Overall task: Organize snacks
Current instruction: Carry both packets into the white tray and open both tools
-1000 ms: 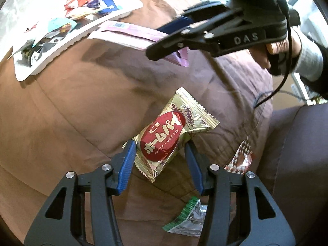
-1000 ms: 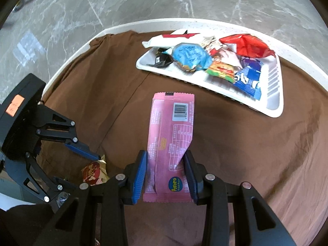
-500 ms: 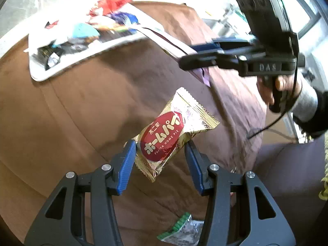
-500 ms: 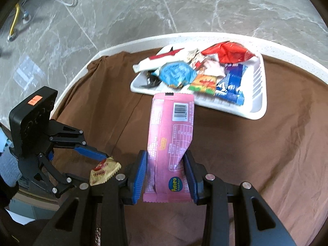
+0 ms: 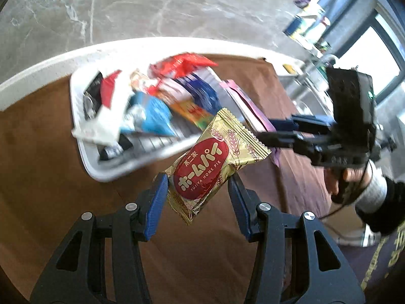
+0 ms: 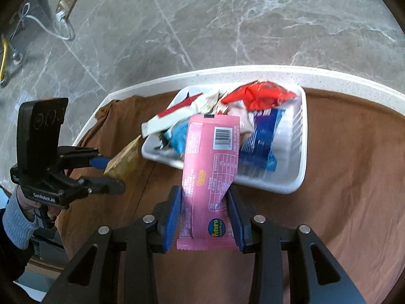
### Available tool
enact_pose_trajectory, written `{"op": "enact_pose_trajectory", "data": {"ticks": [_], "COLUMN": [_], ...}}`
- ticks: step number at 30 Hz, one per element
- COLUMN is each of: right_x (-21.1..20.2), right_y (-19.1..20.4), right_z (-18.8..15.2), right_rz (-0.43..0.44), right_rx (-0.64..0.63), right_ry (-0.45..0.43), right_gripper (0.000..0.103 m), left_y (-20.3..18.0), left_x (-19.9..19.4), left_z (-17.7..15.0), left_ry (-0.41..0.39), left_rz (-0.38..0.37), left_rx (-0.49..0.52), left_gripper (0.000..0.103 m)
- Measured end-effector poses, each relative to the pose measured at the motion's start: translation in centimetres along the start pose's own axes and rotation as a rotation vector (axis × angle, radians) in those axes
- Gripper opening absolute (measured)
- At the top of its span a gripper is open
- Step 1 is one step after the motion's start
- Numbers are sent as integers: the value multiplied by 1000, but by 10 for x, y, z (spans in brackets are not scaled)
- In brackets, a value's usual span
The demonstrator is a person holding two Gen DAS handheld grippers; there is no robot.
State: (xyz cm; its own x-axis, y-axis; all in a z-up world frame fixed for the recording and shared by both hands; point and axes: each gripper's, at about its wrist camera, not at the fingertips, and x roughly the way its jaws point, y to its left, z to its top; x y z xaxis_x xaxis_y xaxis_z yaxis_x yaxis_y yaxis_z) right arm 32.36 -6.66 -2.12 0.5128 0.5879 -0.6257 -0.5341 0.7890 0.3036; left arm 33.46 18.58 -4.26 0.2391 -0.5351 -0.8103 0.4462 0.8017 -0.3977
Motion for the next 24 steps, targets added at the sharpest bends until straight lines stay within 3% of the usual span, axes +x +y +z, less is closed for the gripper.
{"op": "enact_pose_trajectory", "data": {"ticks": [6,15,19,24], "right_x": [17,46,62,54], "right_y": [-6,-18,-19,-16], "right_z": [27,61,67,65], "right_rz": [-10,-40,-121,-141], "right_rx": [1,-10,-53,-78], "right_ry": [-6,5,31,-8], "right_gripper": [39,40,48,56], "left_y": [20,48,62,64], "left_x": [17,50,71,80], "left_z": [47,97,106,109], "left_ry": [-14,-45,-37,-58], "left_rz": [-12,64,83,130], "left_rx": [-78,-175,-233,-207], "left_gripper": [47,47,49,55]}}
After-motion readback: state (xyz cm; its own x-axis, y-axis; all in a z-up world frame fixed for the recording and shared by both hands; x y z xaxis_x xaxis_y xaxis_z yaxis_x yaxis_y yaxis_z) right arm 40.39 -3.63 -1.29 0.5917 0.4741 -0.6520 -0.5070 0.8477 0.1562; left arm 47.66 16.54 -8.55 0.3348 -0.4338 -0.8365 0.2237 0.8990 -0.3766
